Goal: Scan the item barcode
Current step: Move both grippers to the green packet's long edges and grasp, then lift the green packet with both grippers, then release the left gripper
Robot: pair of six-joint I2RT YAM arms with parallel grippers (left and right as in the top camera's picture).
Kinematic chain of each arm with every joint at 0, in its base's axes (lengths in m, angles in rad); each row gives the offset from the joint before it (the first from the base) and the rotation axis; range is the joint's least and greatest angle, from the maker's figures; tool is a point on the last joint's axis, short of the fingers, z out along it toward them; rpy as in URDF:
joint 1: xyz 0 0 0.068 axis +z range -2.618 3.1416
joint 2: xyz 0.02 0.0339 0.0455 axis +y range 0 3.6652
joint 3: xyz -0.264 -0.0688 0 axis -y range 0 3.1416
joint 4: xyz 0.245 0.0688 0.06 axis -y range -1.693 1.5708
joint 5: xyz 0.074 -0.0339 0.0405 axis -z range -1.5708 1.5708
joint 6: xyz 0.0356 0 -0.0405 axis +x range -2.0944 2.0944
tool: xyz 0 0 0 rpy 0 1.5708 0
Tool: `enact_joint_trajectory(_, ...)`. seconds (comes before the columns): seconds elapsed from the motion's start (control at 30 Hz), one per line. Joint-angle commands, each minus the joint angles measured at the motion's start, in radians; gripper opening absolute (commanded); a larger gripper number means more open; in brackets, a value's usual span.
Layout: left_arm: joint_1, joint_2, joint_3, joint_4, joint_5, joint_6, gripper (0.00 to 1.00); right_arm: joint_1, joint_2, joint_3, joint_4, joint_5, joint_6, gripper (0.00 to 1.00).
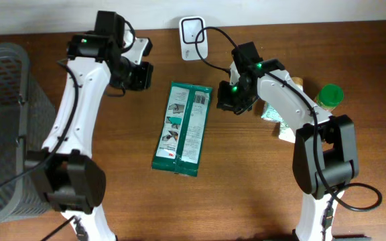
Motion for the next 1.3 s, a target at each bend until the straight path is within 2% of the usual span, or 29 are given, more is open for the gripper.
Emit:
enact_joint_trajectory(0.0,-0.026,0.095,-0.032,0.000,-0.018,0.014,0.00,-0.002,0.009,0.003,-0.004,-0.018,0.004,0.09)
enact_joint_trajectory(0.13,-0.027,0.180,-0.078,0.016,0.033,0.172,0.00,0.010,0.011,-0.026,0.016,-0.065,0.011,0.05)
enact_joint_trajectory(0.23,-0.031,0.234,-0.078,0.039,0.051,0.203,0.00,0.029,0.011,-0.071,0.060,-0.066,0.056,0.04)
enact_joint_trajectory(0.37,-0.031,0.301,-0.078,0.040,0.177,0.306,0.00,0.027,0.011,-0.108,0.106,-0.113,0.065,0.04)
enact_joint_trajectory(0.57,-0.031,0.347,-0.091,0.066,0.211,0.306,0.00,0.024,0.011,-0.216,0.248,-0.166,0.121,0.04)
enact_joint_trajectory(0.7,-0.031,0.347,-0.167,0.165,0.130,0.181,0.00,0.024,0.011,-0.220,0.247,-0.162,0.121,0.04)
enact_joint_trajectory(0.8,-0.031,0.347,-0.210,0.220,0.129,0.126,0.00,0.024,0.011,-0.221,0.237,-0.143,0.121,0.04)
enact_joint_trajectory(0.93,-0.031,0.347,-0.212,0.223,0.128,0.109,0.00,-0.029,0.011,-0.274,0.245,-0.182,0.128,0.05)
enact_joint_trajectory(1.07,-0.031,0.347,-0.212,0.222,0.128,0.100,0.00,-0.011,0.011,-0.372,0.348,-0.272,0.140,0.24)
enact_joint_trajectory(1.27,-0.031,0.347,-0.212,0.223,0.129,0.100,0.00,0.074,0.011,-0.448,0.383,-0.294,0.219,0.39)
